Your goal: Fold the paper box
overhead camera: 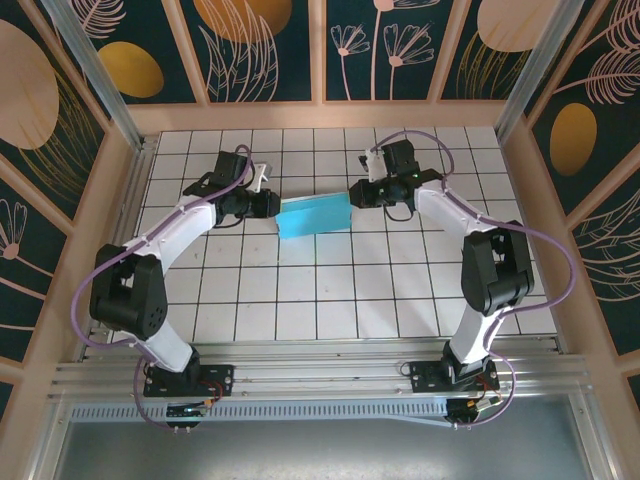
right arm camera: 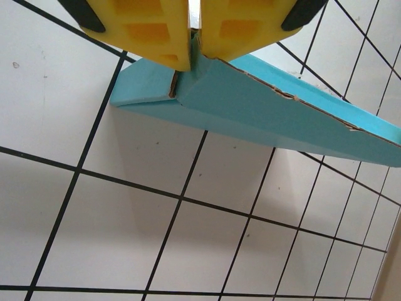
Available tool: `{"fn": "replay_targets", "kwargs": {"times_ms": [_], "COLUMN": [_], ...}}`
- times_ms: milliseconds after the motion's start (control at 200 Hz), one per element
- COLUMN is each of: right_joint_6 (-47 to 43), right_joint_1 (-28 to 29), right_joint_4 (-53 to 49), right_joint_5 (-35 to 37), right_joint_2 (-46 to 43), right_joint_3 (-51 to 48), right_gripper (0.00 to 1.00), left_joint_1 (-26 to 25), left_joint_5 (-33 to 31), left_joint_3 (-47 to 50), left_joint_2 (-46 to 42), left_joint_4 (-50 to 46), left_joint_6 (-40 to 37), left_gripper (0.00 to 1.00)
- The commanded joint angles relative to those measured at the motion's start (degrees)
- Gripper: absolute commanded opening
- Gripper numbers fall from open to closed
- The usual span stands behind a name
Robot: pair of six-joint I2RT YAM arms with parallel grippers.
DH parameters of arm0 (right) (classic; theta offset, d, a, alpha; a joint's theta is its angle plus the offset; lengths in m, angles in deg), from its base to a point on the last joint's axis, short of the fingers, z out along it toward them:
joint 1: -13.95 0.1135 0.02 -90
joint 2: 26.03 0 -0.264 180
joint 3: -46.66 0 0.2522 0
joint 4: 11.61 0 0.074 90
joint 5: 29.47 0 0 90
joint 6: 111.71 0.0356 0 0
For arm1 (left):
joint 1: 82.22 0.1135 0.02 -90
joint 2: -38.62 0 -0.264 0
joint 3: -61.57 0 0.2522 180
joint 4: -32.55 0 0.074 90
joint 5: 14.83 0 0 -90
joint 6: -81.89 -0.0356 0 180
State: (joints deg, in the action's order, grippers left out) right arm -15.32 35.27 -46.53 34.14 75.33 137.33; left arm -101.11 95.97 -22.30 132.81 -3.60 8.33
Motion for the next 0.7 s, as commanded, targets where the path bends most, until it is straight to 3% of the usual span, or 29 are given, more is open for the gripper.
{"fn": "replay_targets", "kwargs": {"times_ms": [0,496,696], "right_joint_6": [0.6,0.3,0.1], "right_joint_1": [1.1,1.0,1.0], "right_joint_4": [-3.0,-4.1,-4.5], "right_joint_5": [0.7,2.9,4.0], "right_joint_2": [-0.8,-2.6,-3.7], "right_joint_3": [-2.0,0.6,1.7], "right_gripper": [0.14,0.28,0.41], "left_joint_1": [-0.6,-0.6,-0.6], "left_joint_5": [1.6,1.1,-0.3], "left_joint_3": [1.0,0.5,0.1], "left_joint_2": [-2.0,-3.3,-3.7], "left_joint_4": [0.3,-0.4,-1.7], "left_joint_6": [1.3,1.4,1.2], "left_gripper": [0.27,0.31,0.32]}}
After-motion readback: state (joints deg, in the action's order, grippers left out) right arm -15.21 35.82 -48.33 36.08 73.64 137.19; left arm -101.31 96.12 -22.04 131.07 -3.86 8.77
